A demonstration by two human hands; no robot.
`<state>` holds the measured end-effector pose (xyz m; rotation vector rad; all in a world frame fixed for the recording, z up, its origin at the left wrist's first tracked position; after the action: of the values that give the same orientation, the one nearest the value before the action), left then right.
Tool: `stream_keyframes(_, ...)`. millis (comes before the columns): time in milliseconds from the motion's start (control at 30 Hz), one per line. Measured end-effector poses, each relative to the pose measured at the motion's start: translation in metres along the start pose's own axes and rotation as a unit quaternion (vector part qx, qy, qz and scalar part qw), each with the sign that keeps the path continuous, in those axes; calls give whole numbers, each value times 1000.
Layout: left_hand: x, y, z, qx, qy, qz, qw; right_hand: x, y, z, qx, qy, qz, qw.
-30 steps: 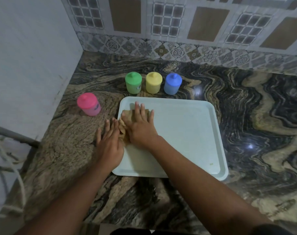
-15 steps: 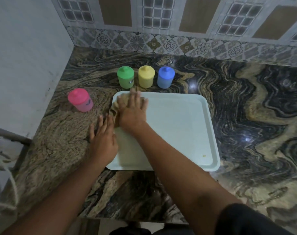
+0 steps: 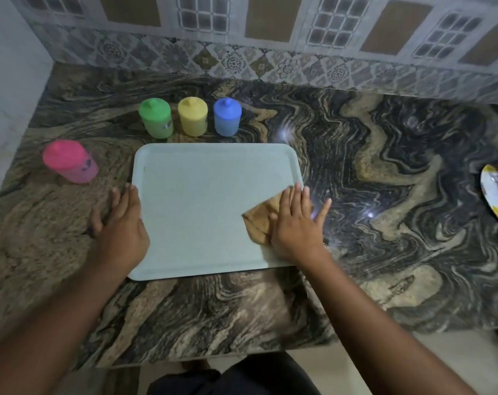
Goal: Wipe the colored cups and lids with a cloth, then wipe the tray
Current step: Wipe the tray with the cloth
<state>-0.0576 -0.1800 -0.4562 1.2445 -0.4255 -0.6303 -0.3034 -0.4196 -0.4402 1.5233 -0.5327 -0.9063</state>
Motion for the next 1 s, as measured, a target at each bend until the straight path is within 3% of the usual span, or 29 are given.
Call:
stream_keyframes(167, -1, -3, 0, -2, 3, 9, 1000, 73, 14, -53, 87, -30, 9, 996)
stream_keyframes(300, -2, -3, 0, -20, 15, 23, 999, -7, -10, -69, 92, 66, 1, 994)
stream_keyframes(400, -2, -3, 1, -14, 16, 27, 999, -58, -17, -18, 63, 2, -22, 998)
stream_keyframes(500, 0, -3, 1, -7, 12, 26, 1000, -49, -8, 14, 24, -40, -28, 999)
stream_keyframes(733, -1, -5, -1, -8, 7, 30, 1000, 58, 5, -49, 96, -75, 3, 993)
stream_keyframes(800, -1, -5, -2, -20, 11, 34, 999, 66, 5, -84, 124, -15, 9, 992)
stream_keyframes(933, -1, -5, -3, -43, 24, 39, 998, -10, -4, -125, 105, 204, 1, 973)
stream_keyframes(1000, -1, -5, -3, -42, 20, 39, 998, -37, -13, -100, 83, 214, -7, 973)
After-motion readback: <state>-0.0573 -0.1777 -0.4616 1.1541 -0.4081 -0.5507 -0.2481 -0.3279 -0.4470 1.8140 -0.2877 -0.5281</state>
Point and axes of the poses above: each hand's wrist, its own x-axis towards the middle knuckle, its own y-axis out of the back of the hand, z = x × y, the point moved 5 cm from there along x, towards the middle knuckle
